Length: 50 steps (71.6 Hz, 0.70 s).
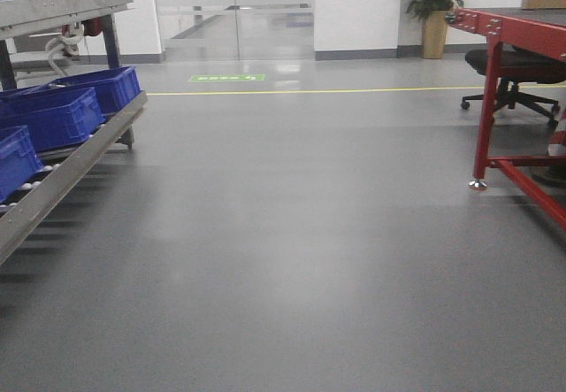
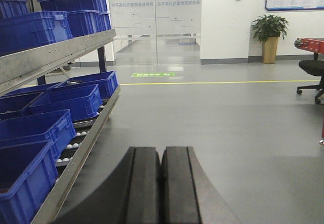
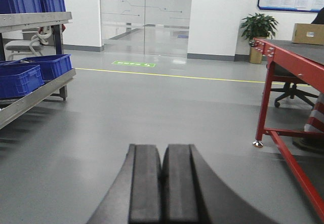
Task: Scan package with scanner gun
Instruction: 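Drive the base forward and turn toward the red-framed table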
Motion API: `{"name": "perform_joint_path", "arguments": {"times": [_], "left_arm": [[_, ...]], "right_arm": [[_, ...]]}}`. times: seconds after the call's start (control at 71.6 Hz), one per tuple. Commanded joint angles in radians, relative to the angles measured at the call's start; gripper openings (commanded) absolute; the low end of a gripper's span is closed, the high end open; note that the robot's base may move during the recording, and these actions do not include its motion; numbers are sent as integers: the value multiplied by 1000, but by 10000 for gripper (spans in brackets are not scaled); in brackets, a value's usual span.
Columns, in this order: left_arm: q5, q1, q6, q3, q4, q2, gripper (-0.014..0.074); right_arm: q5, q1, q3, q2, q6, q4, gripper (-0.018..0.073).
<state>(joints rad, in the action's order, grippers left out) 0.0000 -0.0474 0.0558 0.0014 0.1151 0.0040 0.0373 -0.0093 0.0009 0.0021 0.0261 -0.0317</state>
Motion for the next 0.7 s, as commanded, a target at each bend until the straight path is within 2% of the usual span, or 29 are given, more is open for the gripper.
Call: {"name": "perform_joint_path", "arguments": {"times": [0.0,0.684], "left_arm": [[-17,0,0,-1,-1,-4,-111],[-17,0,0,-1,-1,-4,-111]], "right_arm": [[-19,-2,-1,-2,-4,5,-163],[-19,-2,-1,-2,-4,5,-163]]}}
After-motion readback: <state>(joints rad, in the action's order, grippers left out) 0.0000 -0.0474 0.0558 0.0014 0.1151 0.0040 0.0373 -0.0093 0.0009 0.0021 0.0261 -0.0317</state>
